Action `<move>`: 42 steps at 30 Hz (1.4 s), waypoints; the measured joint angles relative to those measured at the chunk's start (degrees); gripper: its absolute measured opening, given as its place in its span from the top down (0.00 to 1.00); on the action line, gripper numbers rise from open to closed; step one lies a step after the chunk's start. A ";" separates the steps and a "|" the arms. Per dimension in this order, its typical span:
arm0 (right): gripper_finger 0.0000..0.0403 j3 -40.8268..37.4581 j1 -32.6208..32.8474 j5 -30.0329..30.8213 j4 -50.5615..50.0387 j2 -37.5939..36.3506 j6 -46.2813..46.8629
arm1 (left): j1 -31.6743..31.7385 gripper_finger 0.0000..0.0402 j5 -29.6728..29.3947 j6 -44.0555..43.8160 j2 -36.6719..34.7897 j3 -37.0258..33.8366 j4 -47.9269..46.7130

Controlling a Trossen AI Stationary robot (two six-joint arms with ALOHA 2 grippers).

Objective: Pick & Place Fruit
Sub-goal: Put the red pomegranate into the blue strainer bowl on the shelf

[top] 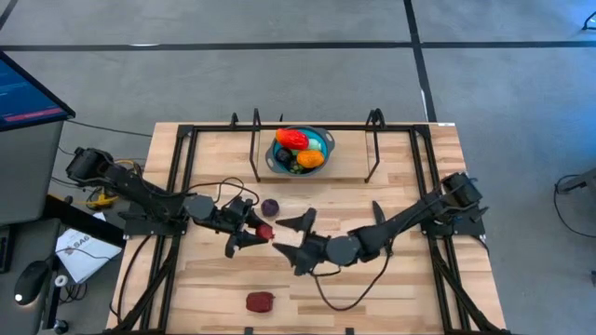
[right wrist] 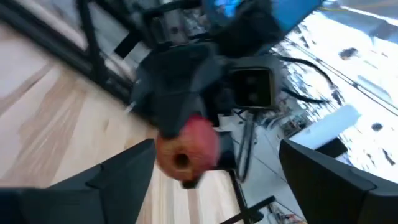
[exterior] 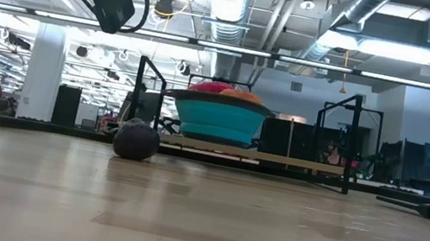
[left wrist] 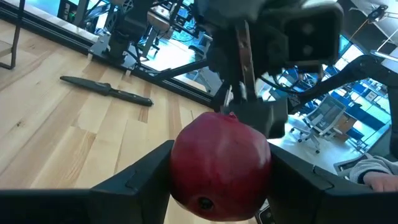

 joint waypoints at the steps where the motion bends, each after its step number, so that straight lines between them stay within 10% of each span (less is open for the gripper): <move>1: 0.15 1.24 0.00 -0.53 -3.14 0.38 -0.07 | 0.00 0.48 0.02 -0.01 0.00 0.00 0.04; 6: 0.12 7.72 -0.66 -3.41 -16.10 2.98 4.89 | 0.00 0.47 0.00 -0.02 0.00 0.00 0.31; 30: 0.43 11.30 -3.62 -7.76 -16.86 4.84 3.21 | 0.00 0.46 -0.04 0.00 0.00 0.00 0.81; 42: 0.52 11.30 -2.85 -7.96 -19.46 4.82 9.97 | 0.76 0.24 -0.92 0.40 0.00 0.00 1.27</move>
